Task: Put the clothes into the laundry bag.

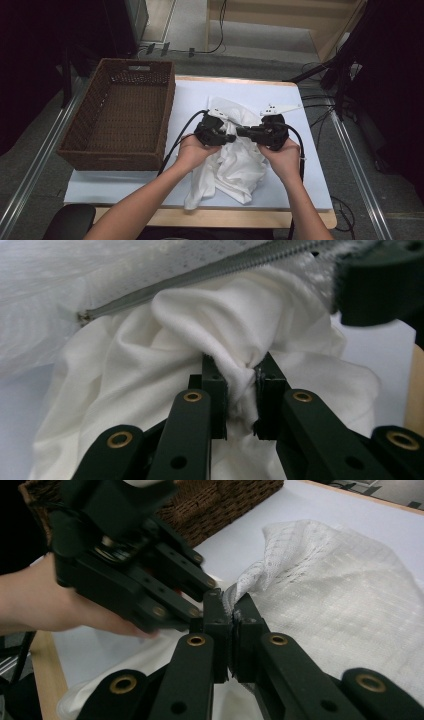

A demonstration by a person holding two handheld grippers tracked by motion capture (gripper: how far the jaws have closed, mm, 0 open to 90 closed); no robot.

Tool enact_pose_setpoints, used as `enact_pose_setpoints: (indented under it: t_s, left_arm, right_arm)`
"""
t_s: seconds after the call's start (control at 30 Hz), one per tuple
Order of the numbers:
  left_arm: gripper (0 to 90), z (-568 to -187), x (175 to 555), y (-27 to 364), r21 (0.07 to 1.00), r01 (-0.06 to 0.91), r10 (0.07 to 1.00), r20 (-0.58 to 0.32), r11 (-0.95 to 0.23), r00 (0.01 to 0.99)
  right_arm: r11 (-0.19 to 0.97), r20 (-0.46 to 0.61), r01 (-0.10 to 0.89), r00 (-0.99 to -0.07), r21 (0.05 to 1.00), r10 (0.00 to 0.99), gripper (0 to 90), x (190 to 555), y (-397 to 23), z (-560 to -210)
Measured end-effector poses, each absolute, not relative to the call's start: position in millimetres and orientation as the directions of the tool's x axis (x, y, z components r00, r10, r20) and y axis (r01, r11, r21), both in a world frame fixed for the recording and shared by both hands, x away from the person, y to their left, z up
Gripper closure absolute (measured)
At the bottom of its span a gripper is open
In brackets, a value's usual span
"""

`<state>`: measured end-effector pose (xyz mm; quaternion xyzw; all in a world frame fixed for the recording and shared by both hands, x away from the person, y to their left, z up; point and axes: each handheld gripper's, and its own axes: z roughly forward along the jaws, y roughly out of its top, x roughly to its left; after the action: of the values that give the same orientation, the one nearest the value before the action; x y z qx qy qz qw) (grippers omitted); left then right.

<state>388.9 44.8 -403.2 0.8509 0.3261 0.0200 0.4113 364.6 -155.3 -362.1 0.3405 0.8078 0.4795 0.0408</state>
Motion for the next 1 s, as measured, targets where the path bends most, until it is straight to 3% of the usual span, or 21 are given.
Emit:
enact_pose_setpoints:
  t_s: [0.47,0.63,0.73,0.9,1.0]
  left_arm:
    - [80.9,-410.4,430.3,52.2,0.719,0.629,0.651,-0.332,-0.294,0.683]
    - [78.6,-426.5,439.5,48.9,0.702,0.627,0.663,-0.295,-0.338,0.688]
    - [73.2,-423.3,436.0,54.2,0.7,0.633,0.643,-0.324,-0.331,0.694]
    - [57.8,-403.4,414.4,62.6,0.721,0.559,0.614,-0.234,-0.411,0.754]
    - [49.6,-390.5,401.8,71.1,0.733,0.548,0.599,-0.241,-0.403,0.763]
  right_arm:
    - [0.344,0.322,0.536,-0.794,0.771,0.516,90.0,365.8,-161.4,-374.5]
    - [0.364,0.333,0.56,-0.784,0.744,0.524,90.0,368.1,-161.2,-384.7]
    - [0.357,0.314,0.565,-0.767,0.744,0.56,89.9,369.8,-166.4,-388.6]
    - [0.321,0.304,0.562,-0.748,0.762,0.589,89.8,370.7,-174.5,-386.7]
    - [0.312,0.299,0.564,-0.739,0.764,0.603,89.7,370.9,-177.2,-385.7]
